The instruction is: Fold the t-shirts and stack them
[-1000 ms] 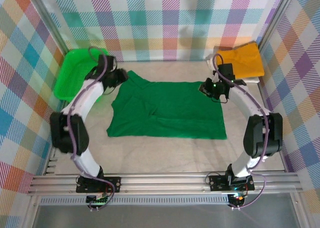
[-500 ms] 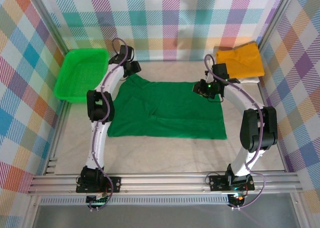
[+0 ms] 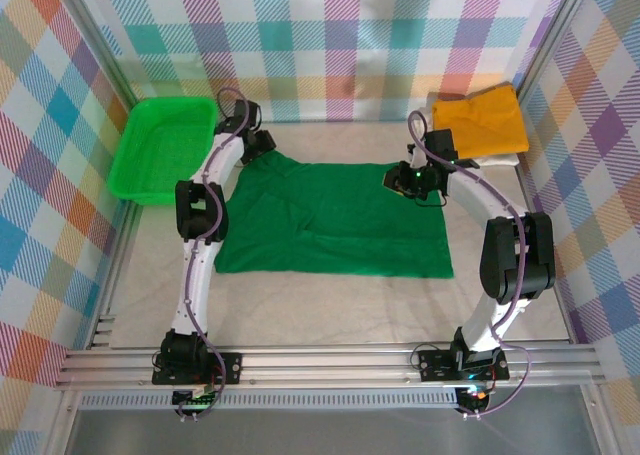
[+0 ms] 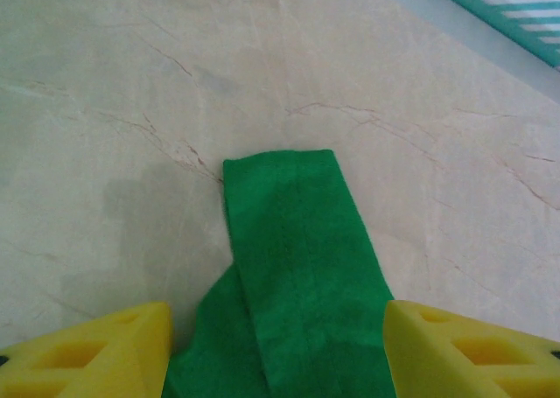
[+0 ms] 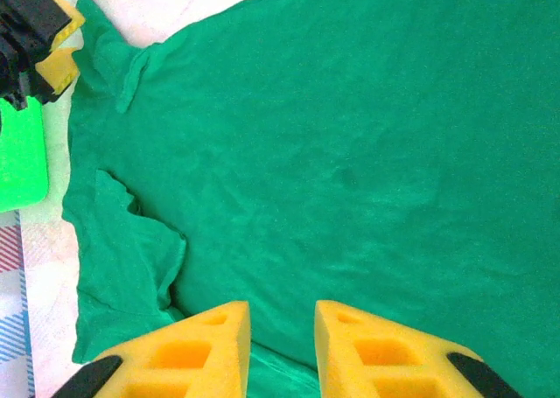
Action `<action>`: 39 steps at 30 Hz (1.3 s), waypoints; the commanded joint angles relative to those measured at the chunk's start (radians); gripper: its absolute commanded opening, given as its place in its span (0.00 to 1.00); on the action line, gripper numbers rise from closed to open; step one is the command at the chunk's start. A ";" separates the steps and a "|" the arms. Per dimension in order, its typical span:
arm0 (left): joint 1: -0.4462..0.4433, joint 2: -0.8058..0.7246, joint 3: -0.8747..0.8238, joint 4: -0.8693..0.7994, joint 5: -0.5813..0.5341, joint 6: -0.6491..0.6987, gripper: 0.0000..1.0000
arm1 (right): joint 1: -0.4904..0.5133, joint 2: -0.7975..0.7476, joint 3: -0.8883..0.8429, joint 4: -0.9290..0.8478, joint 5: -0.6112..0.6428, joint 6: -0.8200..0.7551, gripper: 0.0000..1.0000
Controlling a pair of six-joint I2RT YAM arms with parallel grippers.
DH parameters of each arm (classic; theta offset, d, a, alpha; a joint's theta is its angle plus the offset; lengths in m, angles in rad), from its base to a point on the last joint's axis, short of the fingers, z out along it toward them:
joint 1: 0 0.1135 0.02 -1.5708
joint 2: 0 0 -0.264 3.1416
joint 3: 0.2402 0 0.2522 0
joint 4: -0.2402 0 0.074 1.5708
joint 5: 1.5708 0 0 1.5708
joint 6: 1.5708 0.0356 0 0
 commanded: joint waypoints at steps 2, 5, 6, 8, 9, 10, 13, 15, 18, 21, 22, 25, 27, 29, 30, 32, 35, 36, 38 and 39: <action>0.005 0.061 0.058 0.038 0.074 -0.022 0.53 | 0.002 0.009 -0.008 0.008 -0.026 -0.022 0.27; 0.006 0.058 0.059 0.055 0.080 -0.029 0.38 | 0.002 0.004 -0.009 0.006 -0.027 -0.020 0.27; 0.006 0.056 0.060 0.060 0.082 -0.030 0.33 | 0.002 0.003 -0.008 0.007 -0.027 -0.020 0.27; 0.006 0.047 0.060 0.064 0.077 -0.028 0.26 | 0.002 0.004 -0.004 0.005 -0.026 -0.019 0.27; 0.007 0.042 0.060 0.066 0.076 -0.025 0.19 | 0.002 0.003 -0.004 0.006 -0.028 -0.017 0.27; 0.005 0.037 0.060 0.066 0.075 -0.022 0.17 | 0.002 0.003 -0.003 0.008 -0.028 -0.015 0.27; 0.006 0.017 0.061 0.062 0.066 -0.010 0.13 | 0.002 0.002 -0.005 0.014 -0.021 -0.012 0.27; 0.005 0.000 0.061 0.057 0.061 -0.005 0.06 | 0.002 0.007 -0.001 0.012 -0.012 -0.012 0.28; 0.006 -0.031 0.061 0.057 0.071 0.001 0.03 | 0.002 0.021 0.010 0.010 -0.006 -0.012 0.28; 0.006 -0.057 0.061 0.059 0.069 0.005 0.00 | 0.002 0.035 0.025 0.011 -0.010 -0.008 0.28; 0.006 -0.063 0.061 0.059 0.069 0.006 0.00 | 0.002 0.039 0.029 0.011 -0.009 -0.006 0.28; 0.005 -0.087 0.061 0.050 0.065 0.009 0.00 | 0.002 0.059 0.052 -0.003 0.011 -0.003 0.28; 0.005 -0.101 0.068 0.045 0.074 0.010 0.00 | 0.001 0.077 0.079 -0.022 0.019 -0.003 0.28; 0.006 -0.107 0.078 0.040 0.085 0.012 0.00 | 0.001 0.089 0.095 -0.023 0.014 0.000 0.28; 0.006 -0.107 0.090 0.030 0.088 0.012 0.00 | 0.001 0.093 0.099 -0.022 0.013 0.001 0.28; 0.005 -0.108 0.106 0.012 0.094 0.013 0.00 | 0.001 0.099 0.107 -0.022 0.018 0.004 0.28; 0.006 -0.120 0.104 -0.005 0.114 0.010 0.00 | -0.016 0.114 0.125 -0.037 0.051 0.036 0.29; 0.004 -0.126 0.104 -0.011 0.123 0.007 0.00 | -0.032 0.123 0.130 -0.035 0.048 0.055 0.29; -0.002 -0.141 0.098 -0.023 0.135 0.006 0.00 | -0.064 0.145 0.153 -0.038 0.045 0.079 0.32; -0.005 -0.151 0.092 -0.031 0.135 0.006 0.00 | -0.079 0.167 0.184 -0.068 0.068 0.082 0.33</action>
